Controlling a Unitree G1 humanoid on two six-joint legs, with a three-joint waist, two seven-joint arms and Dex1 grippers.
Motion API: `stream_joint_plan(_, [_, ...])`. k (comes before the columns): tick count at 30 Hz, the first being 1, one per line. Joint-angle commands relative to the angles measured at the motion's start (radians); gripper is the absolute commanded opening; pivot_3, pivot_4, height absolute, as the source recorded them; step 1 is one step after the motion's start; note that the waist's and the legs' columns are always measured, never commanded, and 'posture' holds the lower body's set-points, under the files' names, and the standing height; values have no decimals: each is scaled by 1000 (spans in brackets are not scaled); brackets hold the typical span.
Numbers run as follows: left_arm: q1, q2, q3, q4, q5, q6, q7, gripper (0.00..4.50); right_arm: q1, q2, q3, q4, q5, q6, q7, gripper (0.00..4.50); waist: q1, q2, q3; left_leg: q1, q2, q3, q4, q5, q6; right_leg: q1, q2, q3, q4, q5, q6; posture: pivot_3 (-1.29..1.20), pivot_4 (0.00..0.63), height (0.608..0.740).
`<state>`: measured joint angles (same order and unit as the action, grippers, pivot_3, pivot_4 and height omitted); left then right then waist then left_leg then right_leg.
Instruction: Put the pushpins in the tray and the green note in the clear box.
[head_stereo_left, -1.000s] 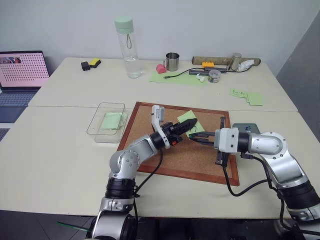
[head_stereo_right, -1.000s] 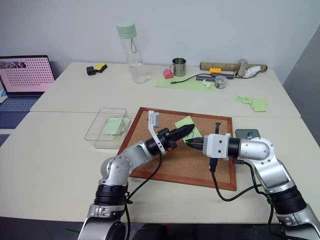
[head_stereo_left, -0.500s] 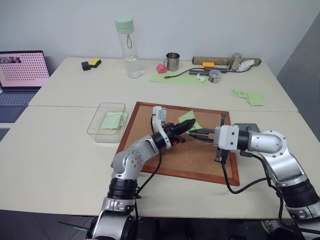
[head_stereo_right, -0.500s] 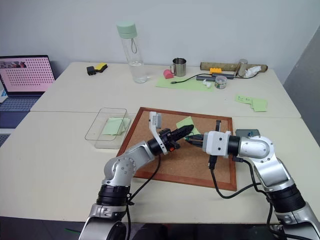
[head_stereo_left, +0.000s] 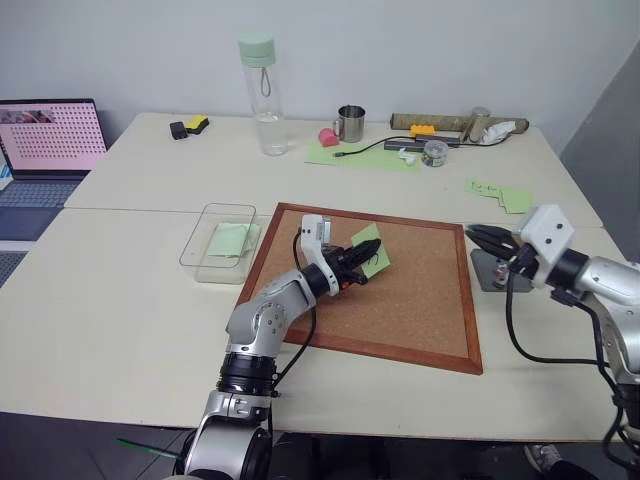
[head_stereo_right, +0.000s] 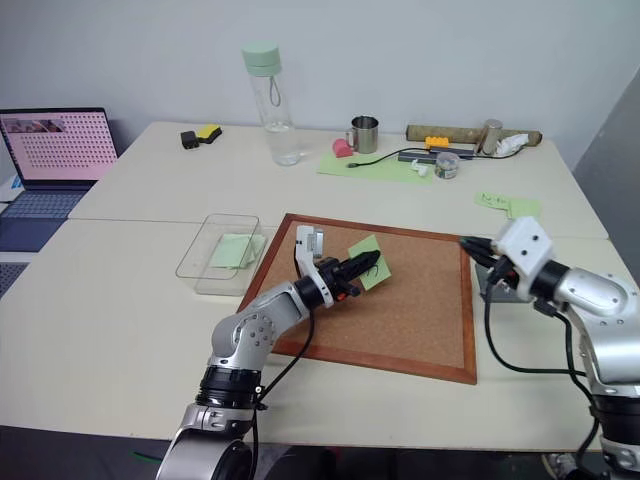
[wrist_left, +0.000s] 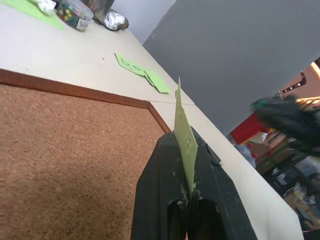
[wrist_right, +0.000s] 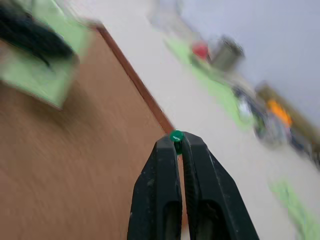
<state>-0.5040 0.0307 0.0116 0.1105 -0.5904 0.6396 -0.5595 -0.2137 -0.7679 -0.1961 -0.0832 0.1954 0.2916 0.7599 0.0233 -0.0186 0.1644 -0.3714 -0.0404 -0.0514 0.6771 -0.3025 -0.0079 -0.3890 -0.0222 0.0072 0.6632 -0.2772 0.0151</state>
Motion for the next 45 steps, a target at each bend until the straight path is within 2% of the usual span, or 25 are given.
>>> stream_joint_plan(1, [-20, 13, -11, -66, 3, -13, -13, 44, -15, -4, -20, 93, -34, 56, -71, 0, -2, 0, 0, 0, 0, 0, 0, 0, 0, 0, 0, 0, 0, 0, 0, 0, 150, 740])
stream_joint_plan(5, [-18, 27, -26, -87, 12, -16, -18, 44, -64, 15, 11, 204, -62, 72, -110, 0, -6, 1, 0, 1, 0, 1, 0, 0, 0, -1, 0, 1, 1, 0, 0, 0, 150, 740])
stream_joint_plan(7, [-16, 30, -31, -99, 14, -16, -18, 0, -83, 22, 17, 232, -59, 86, -113, 502, -7, 1, 0, 1, 0, 2, 0, 0, 0, 0, 0, 1, 1, 0, 0, 0, 150, 740])
stream_joint_plan(9, [-13, 34, -35, -109, 15, -17, -17, 0, -96, 25, 19, 253, -52, 101, -106, 749, -6, 1, 0, 1, 0, 1, 0, 0, 0, 0, 0, 1, 1, 0, 0, 0, 150, 740])
stream_joint_plan(16, [-7, 37, -33, -141, 13, -13, -5, 0, -122, 22, 26, 290, -53, 109, -102, 2179, -4, 1, 0, 0, 0, 2, 0, 0, 0, 0, 0, 1, 1, 0, 0, 0, 150, 740])
stream_joint_plan(20, [-11, 57, -17, -186, 10, -5, 6, 0, -124, 6, 16, 230, -30, 85, -65, 3210, -4, 1, 0, 0, 0, 2, 0, 0, 0, 0, 0, 1, 1, 0, 0, 0, 150, 740])
stream_joint_plan(23, [-6, 110, 22, -288, -2, 22, 30, 0, -116, -22, 27, 157, -8, 22, 27, 3764, -8, 1, 0, 0, 0, 2, 0, 0, 0, 0, 0, 1, 1, 0, 0, 0, 150, 740])
stream_joint_plan(26, [4, 167, 61, -372, 10, 39, 81, 0, -110, -34, 43, 33, 71, -4, 156, 3764, -15, 1, 0, 0, 0, 1, 0, 0, 0, -1, 1, 1, 1, 0, 0, 0, 150, 740])
stream_joint_plan(28, [18, 214, 92, -409, 49, 28, 120, 0, -140, -22, 52, -68, 167, 45, 217, 3764, -19, 1, 0, 0, 0, 1, -1, 0, 0, -1, 1, 0, 1, 0, 0, 0, 150, 740])
stream_joint_plan(33, [50, 321, 184, -421, 160, -25, 230, 0, -262, 14, 85, -216, 351, 212, 252, 3764, -23, 1, 0, 1, 1, 0, 0, 0, 0, 0, 1, 0, 1, 0, 0, 0, 150, 740])
stream_joint_plan(37, [47, 385, 262, -355, 235, -30, 334, 0, -333, 25, 132, -232, 370, 251, 258, 3764, -22, 1, 1, 0, 0, -2, 0, 0, 0, -1, 1, -1, 0, 0, 0, 0, 150, 740])
stream_joint_plan(41, [35, 413, 269, -280, 298, -58, 377, 0, -345, 28, 155, -225, 370, 253, 268, 3764, 2, 1, 0, -3, 0, -3, 1, 0, 0, -2, -1, -2, -1, 0, 0, 0, 150, 740])
stream_joint_plan(45, [23, 421, 262, -219, 327, -73, 386, 0, -355, 36, 165, -225, 378, 259, 271, 3764, 3, 0, 0, -9, -1, -3, 2, 0, 0, -8, -1, -2, -1, 1, 1, 0, 150, 740])
